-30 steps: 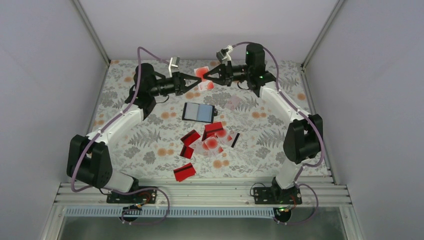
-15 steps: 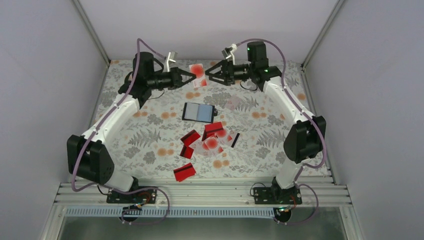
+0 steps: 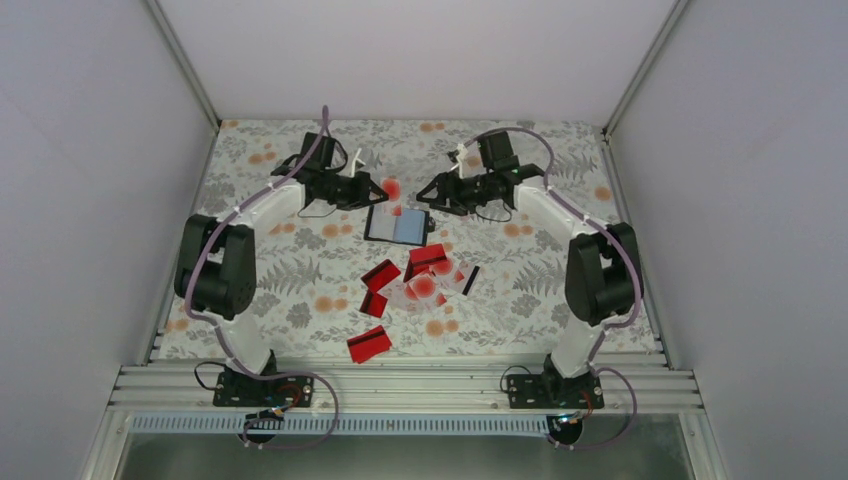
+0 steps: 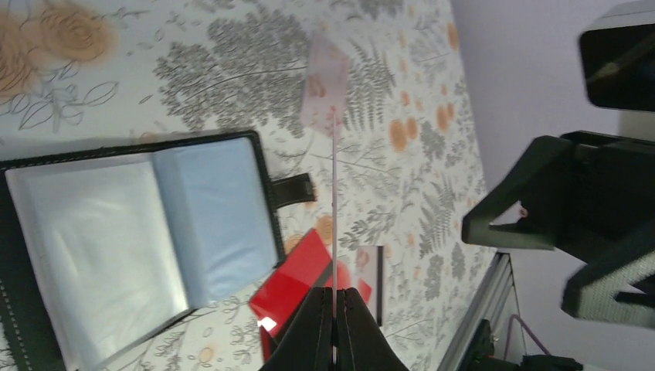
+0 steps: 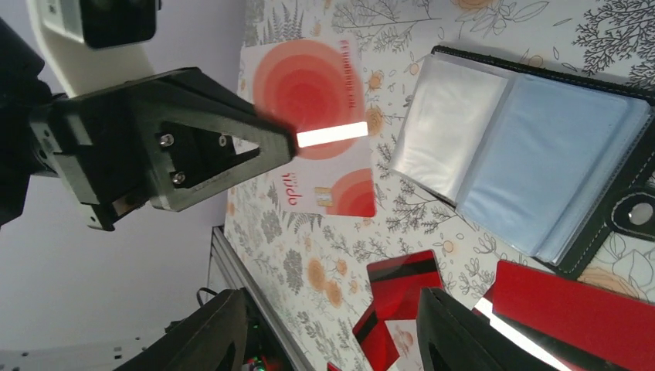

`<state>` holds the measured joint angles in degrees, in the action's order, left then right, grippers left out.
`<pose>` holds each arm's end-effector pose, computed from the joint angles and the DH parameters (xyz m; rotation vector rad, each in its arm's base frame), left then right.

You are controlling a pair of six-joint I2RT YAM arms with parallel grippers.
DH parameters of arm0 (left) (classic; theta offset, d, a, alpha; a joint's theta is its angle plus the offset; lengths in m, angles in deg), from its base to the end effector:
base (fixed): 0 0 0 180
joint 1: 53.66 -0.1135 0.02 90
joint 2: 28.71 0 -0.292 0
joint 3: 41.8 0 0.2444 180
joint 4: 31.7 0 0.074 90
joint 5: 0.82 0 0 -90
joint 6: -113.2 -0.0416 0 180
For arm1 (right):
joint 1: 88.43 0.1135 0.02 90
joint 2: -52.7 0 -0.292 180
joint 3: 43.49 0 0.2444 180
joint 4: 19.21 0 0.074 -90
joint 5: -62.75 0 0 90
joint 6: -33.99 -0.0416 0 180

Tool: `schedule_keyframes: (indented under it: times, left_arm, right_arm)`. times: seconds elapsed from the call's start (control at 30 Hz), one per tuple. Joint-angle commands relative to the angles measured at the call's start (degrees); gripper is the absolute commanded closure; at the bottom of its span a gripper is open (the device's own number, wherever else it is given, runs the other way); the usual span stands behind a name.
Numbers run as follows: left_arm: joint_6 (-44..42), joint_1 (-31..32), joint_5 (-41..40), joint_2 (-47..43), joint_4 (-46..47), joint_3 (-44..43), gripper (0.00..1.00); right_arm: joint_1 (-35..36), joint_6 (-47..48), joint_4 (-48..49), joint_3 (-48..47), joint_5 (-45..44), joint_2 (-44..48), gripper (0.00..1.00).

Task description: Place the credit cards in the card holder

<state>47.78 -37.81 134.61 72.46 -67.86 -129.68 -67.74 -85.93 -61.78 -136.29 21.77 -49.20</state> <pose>0.3589 -0.1327 0.2654 0.1915 2.4738 -1.2762 0.3485 0.1652 0.2811 -0.1966 2.5610 1.4225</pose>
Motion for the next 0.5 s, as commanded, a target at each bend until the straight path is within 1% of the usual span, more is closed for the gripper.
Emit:
schedule_keyframes:
  times: [0.0, 0.23, 0.47]
  left_arm:
    - [-2.4, -0.4, -1.1, 3.1, 0.7, -0.4, 0.97]
    - [-3.9, -0.5, -2.2, 8.7, 0.6, -1.8, 0.98]
    - [-8.5, -0.5, -3.6, 12.3, -2.1, -5.6, 0.98]
  right_arm:
    - [1.4, 1.8, 2.8, -0.5, -1.9, -4.0, 0.44]
    - [3.2, 3.4, 1.6, -3.5, -5.7, -11.5, 0.45]
    - [4.6, 4.5, 0.3, -4.0, -9.4, -14.5, 0.46]
